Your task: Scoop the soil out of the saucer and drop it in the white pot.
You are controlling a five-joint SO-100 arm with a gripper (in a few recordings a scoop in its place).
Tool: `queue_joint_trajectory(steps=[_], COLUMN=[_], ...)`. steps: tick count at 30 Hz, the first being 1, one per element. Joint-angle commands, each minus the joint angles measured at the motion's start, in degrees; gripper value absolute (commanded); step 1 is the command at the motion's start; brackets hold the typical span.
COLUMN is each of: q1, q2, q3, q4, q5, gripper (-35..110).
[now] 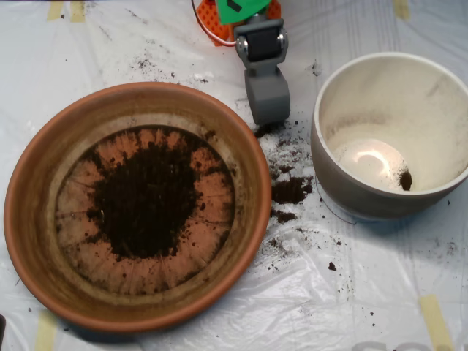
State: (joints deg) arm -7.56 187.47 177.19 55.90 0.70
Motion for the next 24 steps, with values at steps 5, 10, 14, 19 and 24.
queue_joint_trajectory(steps=[5, 10, 14, 19, 24], q1=[-1.32, 0.00, -0.18, -0.79, 4.48], q2=[4.31, 4.31, 4.31, -5.54, -21.53], q3=[-1.67, -6.68, -12.74, -25.66, -40.78], q4=[-0.35, 0.44, 1.93, 3.43, 4.83], q5=[-2.37, -3.69, -4.04, -4.57, -5.98], gripper=[4, 8, 10, 10, 13])
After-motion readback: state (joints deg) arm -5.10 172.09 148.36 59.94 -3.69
